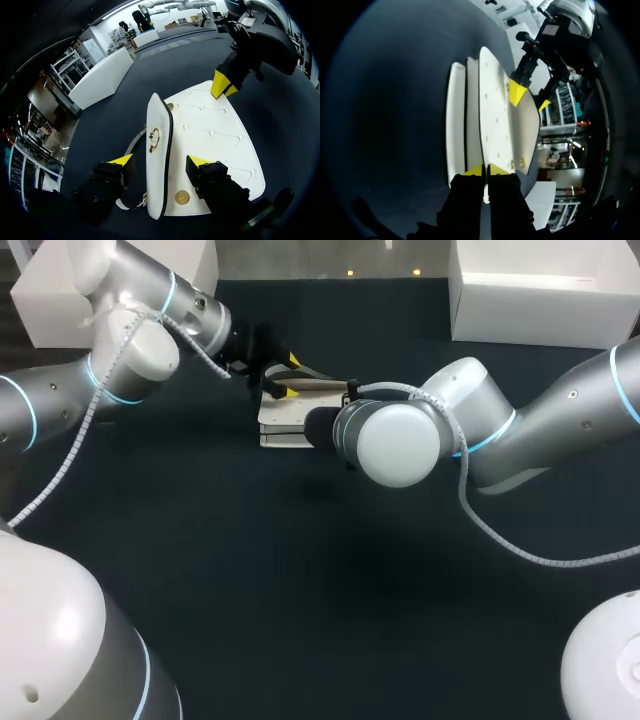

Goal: Pick up the bag, open it, inspect its contents, close it, and place it on the opposite side

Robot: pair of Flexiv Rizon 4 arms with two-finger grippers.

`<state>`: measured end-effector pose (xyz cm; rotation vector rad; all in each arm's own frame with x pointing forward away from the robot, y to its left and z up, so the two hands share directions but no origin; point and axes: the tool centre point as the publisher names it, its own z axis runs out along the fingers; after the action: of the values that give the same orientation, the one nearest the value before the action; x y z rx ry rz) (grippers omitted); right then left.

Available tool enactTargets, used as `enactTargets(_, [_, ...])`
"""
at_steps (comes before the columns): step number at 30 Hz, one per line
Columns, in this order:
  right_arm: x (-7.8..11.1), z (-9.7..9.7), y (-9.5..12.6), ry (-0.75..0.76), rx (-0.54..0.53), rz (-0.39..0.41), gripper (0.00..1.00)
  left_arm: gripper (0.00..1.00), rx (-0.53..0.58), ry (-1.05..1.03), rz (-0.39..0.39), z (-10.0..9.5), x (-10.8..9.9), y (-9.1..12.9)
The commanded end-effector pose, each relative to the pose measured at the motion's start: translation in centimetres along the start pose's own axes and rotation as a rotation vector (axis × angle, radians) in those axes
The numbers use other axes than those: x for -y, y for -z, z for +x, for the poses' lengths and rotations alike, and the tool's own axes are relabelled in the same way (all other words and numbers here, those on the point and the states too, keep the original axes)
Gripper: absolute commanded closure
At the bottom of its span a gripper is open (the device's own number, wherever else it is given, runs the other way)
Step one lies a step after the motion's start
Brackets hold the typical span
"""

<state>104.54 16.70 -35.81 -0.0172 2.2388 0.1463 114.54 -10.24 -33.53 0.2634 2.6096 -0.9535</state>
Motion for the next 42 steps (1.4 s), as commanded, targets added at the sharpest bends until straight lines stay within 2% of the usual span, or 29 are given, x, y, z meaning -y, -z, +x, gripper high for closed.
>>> enactTargets(1, [0.2,0.4,-0.1,0.000,0.093,-0.013,1.00,0.39,0.002,0.013,-0.001,-1.0,-0.5,-1.3])
enactTargets(16, [0.2,0.4,-0.1,0.000,0.093,-0.013,1.00,0.57,-0.003,0.061,-0.015,-2.3,-1.7,-2.4])
enactTargets(18, [0.2,0.4,-0.1,0.000,0.093,-0.013,1.00,0.65,-0.005,0.065,-0.016,-2.4,-1.8,-2.5])
enactTargets(19, [0.2,0.4,-0.1,0.000,0.093,-0.013,1.00,0.72,-0.006,0.068,-0.017,-2.4,-1.8,-2.5])
enactTargets(21, [0.2,0.4,-0.1,0.000,0.093,-0.013,1.00,0.98,-0.007,0.071,-0.016,-2.5,-1.9,-2.5])
enactTargets(32, [0.3,0.3,0.0,-0.003,0.091,-0.012,1.00,1.00,-0.014,0.088,-0.001,-2.8,-1.7,-2.2])
enactTargets(33, [0.3,0.2,0.1,-0.005,0.090,-0.012,0.82,1.00,-0.014,0.087,-0.002,-2.8,-1.6,-2.2])
enactTargets(34, [0.3,0.2,0.2,-0.006,0.088,-0.015,0.58,1.00,-0.014,0.086,-0.002,-2.8,-1.5,-2.1])
enactTargets(35, [0.4,0.2,0.4,-0.010,0.089,-0.023,0.22,1.00,-0.014,0.086,-0.001,-2.8,-1.4,-2.0])
enactTargets(36, [0.4,0.2,0.5,-0.023,0.089,-0.035,0.00,1.00,-0.014,0.086,0.001,-2.8,-1.3,-2.0])
enactTargets(42, [1.1,-0.4,2.5,-0.044,0.087,-0.039,0.00,1.00,-0.007,0.083,0.013,-3.3,-0.4,-0.8])
